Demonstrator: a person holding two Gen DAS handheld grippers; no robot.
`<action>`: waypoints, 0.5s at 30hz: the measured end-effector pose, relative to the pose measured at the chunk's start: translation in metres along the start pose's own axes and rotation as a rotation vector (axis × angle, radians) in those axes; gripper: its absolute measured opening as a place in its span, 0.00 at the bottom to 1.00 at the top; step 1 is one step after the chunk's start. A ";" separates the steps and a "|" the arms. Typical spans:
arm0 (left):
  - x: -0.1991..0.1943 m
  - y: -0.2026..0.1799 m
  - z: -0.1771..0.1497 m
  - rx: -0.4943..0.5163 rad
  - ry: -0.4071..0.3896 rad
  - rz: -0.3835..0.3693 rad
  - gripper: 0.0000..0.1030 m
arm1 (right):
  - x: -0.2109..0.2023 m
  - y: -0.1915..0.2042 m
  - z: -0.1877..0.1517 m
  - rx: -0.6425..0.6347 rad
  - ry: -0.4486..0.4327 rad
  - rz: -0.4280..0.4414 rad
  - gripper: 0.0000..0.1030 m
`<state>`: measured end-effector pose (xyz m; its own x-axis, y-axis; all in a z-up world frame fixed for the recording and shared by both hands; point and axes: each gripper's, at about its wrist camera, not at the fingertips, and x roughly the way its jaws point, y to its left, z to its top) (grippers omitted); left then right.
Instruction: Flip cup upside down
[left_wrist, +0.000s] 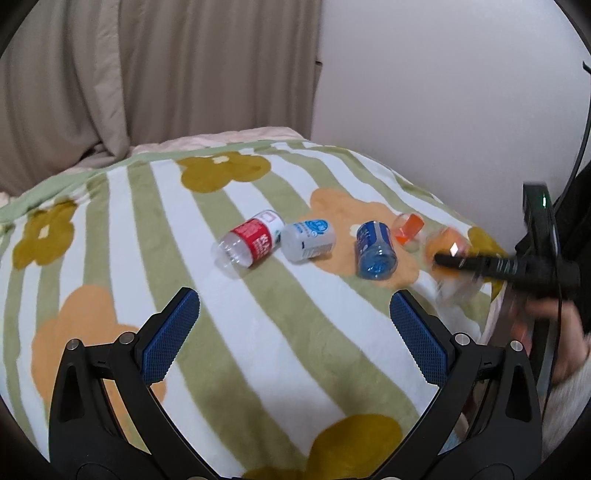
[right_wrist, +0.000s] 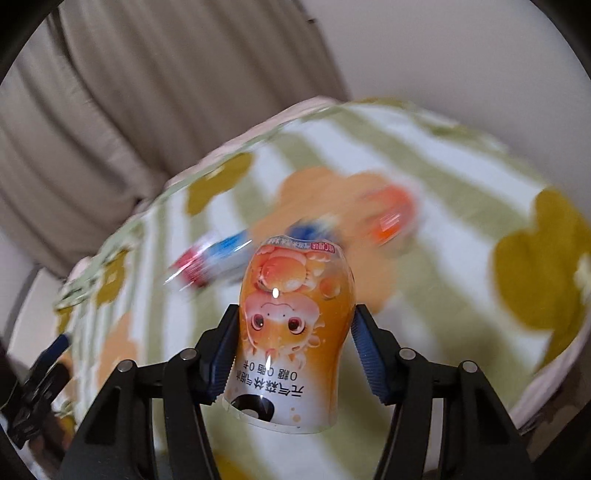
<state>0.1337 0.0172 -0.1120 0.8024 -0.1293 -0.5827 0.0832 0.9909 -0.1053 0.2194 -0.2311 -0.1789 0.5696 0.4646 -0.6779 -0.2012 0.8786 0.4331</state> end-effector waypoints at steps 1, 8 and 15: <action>-0.006 0.002 -0.001 0.000 -0.002 0.004 1.00 | 0.008 0.011 -0.011 0.011 0.012 0.014 0.54; -0.046 0.020 -0.005 0.003 -0.048 0.049 1.00 | 0.079 0.040 -0.040 0.084 0.134 0.041 0.54; -0.066 0.046 -0.012 -0.039 -0.060 0.051 1.00 | 0.101 0.054 -0.049 0.102 0.177 -0.012 0.54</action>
<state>0.0775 0.0704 -0.0886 0.8387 -0.0755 -0.5393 0.0193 0.9938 -0.1093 0.2268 -0.1313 -0.2531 0.4208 0.4741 -0.7734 -0.1078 0.8727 0.4763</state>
